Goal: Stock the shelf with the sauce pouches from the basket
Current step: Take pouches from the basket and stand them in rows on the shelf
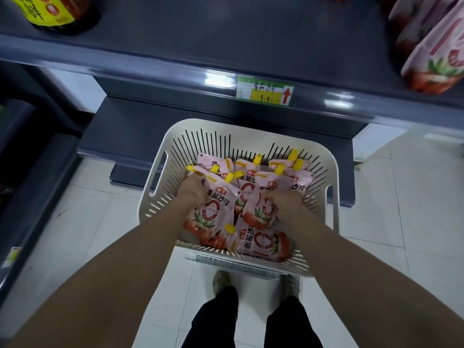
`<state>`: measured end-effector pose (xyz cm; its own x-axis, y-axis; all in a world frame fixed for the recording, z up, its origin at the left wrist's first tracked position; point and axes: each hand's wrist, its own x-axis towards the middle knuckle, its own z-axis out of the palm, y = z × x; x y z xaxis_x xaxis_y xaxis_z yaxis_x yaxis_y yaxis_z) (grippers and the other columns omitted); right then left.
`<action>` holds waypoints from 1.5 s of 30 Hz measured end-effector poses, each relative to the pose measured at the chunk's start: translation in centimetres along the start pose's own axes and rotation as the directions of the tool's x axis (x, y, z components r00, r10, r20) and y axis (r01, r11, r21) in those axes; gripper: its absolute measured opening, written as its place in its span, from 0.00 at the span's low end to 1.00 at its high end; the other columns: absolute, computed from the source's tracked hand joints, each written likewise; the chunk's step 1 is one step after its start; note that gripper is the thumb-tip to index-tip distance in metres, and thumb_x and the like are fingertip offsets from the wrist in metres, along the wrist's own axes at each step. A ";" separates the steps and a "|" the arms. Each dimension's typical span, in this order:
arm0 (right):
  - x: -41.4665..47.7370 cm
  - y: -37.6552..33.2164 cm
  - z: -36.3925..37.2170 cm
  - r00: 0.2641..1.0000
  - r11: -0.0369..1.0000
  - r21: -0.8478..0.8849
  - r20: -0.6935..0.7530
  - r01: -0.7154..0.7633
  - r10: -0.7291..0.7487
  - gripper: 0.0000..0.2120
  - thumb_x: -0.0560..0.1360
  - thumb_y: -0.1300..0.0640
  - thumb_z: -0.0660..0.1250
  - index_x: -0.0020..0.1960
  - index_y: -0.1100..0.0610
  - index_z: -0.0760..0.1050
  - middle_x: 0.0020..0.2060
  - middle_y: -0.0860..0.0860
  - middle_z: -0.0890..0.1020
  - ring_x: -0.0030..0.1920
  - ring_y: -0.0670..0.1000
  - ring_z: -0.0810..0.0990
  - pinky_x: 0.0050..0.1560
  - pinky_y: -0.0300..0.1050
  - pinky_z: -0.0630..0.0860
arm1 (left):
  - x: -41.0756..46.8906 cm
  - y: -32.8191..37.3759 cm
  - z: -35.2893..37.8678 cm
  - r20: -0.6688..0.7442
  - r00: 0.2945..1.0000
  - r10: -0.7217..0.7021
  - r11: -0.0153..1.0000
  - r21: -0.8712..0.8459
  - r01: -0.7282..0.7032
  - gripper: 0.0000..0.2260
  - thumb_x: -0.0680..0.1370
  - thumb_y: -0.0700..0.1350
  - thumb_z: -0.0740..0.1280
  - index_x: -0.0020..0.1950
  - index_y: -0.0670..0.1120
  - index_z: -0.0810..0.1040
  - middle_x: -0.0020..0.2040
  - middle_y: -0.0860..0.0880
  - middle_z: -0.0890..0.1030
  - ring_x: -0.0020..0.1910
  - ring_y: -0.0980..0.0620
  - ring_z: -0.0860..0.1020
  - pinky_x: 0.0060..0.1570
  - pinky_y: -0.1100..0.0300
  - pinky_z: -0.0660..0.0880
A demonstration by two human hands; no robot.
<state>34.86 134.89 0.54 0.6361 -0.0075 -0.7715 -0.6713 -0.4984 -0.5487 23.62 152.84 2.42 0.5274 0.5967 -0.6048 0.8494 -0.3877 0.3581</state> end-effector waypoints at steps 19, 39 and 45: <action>-7.0 -4.5 -2.4 0.915 0.864 -0.320 0.025 0.388 -0.402 0.12 0.75 0.52 0.68 0.49 0.62 0.76 0.44 0.54 0.81 0.46 0.55 0.81 0.54 0.51 0.79 | -4.2 3.2 -6.3 -0.001 0.987 0.164 0.986 -0.020 -0.164 0.13 0.78 0.44 0.63 0.60 0.40 0.77 0.55 0.42 0.80 0.31 0.58 0.72 0.25 0.73 0.70; -21.2 -28.8 -15.5 0.540 0.561 -0.035 -0.224 0.827 -0.811 0.12 0.75 0.65 0.66 0.34 0.56 0.73 0.34 0.51 0.78 0.39 0.54 0.80 0.36 0.47 0.77 | -15.1 20.1 -23.7 -0.376 0.859 0.347 0.482 -0.715 -0.507 0.09 0.73 0.31 0.67 0.51 0.39 0.81 0.48 0.42 0.82 0.38 0.49 0.80 0.34 0.61 0.76; -16.9 -34.1 -15.4 0.579 0.594 -0.002 -0.217 0.805 -0.786 0.06 0.76 0.65 0.63 0.44 0.58 0.76 0.44 0.54 0.78 0.47 0.55 0.79 0.45 0.47 0.77 | -13.1 22.9 -25.1 -0.411 0.883 0.226 0.412 -0.781 -0.469 0.08 0.74 0.32 0.66 0.50 0.41 0.80 0.45 0.44 0.81 0.34 0.53 0.78 0.22 0.69 0.73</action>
<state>52.85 138.62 37.25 0.9786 0.1986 0.0540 0.1138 -0.3035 -0.9460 36.65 153.79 36.42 0.6664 0.7281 -0.1604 0.1182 0.1092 0.9870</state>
